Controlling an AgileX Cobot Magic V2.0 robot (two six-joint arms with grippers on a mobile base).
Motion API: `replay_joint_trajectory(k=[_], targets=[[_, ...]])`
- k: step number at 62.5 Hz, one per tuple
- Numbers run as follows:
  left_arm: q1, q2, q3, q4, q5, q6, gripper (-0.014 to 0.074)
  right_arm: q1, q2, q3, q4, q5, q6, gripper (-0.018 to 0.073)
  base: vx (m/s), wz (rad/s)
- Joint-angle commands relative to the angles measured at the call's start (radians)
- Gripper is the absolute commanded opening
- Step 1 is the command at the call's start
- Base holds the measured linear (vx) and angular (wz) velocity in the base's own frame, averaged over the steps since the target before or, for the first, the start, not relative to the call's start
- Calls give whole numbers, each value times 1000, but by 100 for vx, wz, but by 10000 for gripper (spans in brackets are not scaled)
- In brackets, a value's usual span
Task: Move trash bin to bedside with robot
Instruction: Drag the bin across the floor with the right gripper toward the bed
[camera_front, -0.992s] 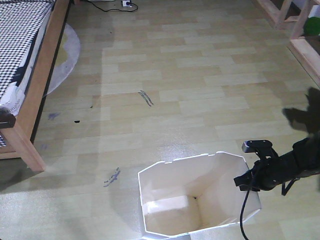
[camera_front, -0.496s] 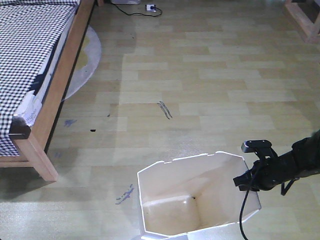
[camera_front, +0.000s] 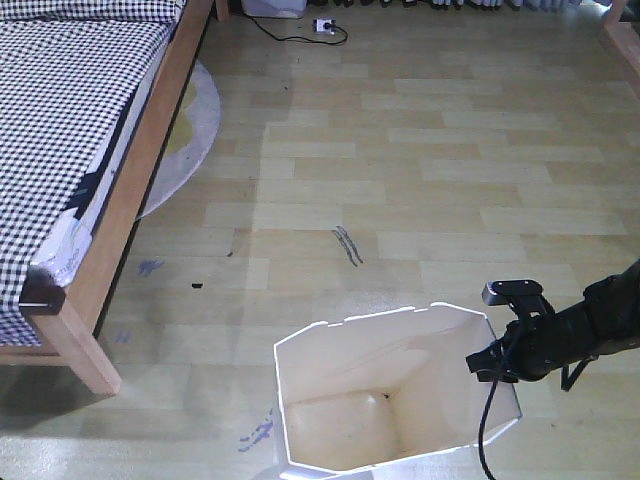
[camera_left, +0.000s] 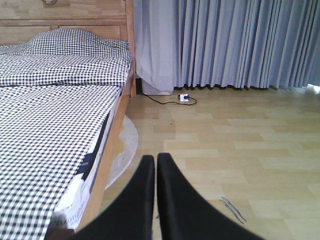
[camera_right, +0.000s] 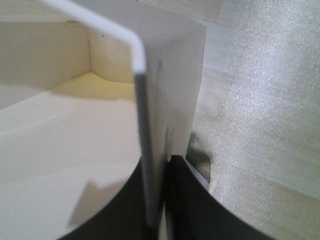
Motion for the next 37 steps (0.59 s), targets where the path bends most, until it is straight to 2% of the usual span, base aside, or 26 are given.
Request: replay_joint_trajectory(k=[1,37], targets=[[-2,-14,19,-9,-79,-6,-6,-3,-66,-6,29,191,3,-6,24,0],[-2,-14,19,-9,-79,-6,-6,-3,-66,-6,29,192,3,-6,25,-4]])
